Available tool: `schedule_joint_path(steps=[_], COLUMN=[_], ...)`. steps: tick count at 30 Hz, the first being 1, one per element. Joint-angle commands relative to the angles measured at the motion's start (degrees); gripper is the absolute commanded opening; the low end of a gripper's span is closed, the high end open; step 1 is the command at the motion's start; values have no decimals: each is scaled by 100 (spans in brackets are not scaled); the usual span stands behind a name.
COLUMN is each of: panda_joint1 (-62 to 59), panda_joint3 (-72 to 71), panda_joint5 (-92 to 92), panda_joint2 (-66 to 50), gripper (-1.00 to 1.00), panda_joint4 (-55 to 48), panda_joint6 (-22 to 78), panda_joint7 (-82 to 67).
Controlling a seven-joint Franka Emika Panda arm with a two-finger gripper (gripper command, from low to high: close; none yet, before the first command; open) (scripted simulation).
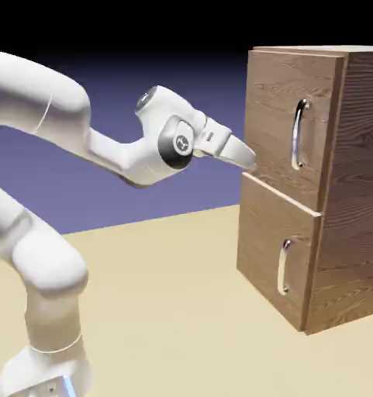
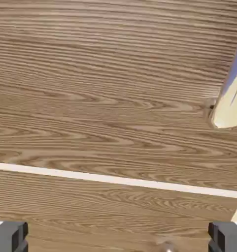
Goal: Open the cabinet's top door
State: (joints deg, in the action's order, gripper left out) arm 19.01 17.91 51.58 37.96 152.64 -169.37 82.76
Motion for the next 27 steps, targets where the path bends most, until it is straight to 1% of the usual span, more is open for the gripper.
schedule_joint_path(steps=[1,27], panda_joint1=[89,2390], panda_joint3=[87,2337], panda_joint5=[250,6729], panda_joint2=[26,692], gripper=[0,0], panda_joint4=[-40,-1090], panda_joint6=[22,606], panda_joint7=[195,5258])
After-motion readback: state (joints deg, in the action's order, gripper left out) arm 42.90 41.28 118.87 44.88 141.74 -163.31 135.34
